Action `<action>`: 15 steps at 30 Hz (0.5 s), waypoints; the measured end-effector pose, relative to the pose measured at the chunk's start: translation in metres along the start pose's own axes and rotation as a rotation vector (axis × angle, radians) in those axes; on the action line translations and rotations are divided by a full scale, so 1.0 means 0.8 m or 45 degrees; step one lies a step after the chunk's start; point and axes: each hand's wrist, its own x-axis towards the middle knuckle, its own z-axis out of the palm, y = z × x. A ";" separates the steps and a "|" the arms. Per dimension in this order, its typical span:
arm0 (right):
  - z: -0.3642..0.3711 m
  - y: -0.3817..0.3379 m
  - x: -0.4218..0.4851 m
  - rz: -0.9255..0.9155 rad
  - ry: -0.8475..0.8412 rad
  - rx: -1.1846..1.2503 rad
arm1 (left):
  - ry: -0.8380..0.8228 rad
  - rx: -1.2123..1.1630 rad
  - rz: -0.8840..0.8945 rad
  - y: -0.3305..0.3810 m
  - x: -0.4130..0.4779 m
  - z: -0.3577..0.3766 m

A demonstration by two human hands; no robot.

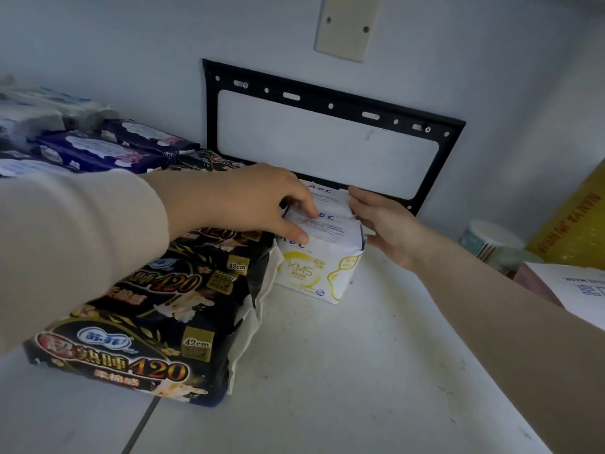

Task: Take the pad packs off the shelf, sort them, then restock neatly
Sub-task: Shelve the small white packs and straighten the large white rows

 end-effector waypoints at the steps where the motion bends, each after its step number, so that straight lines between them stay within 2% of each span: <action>1: 0.000 -0.001 -0.002 -0.007 0.016 -0.037 | 0.006 -0.007 -0.005 0.002 -0.002 0.000; 8: 0.008 -0.028 -0.045 -0.160 0.275 -0.341 | 0.134 -0.013 -0.070 0.019 -0.024 -0.006; 15: 0.025 -0.067 -0.145 -0.250 0.463 -0.702 | 0.306 0.055 -0.090 0.058 -0.081 -0.021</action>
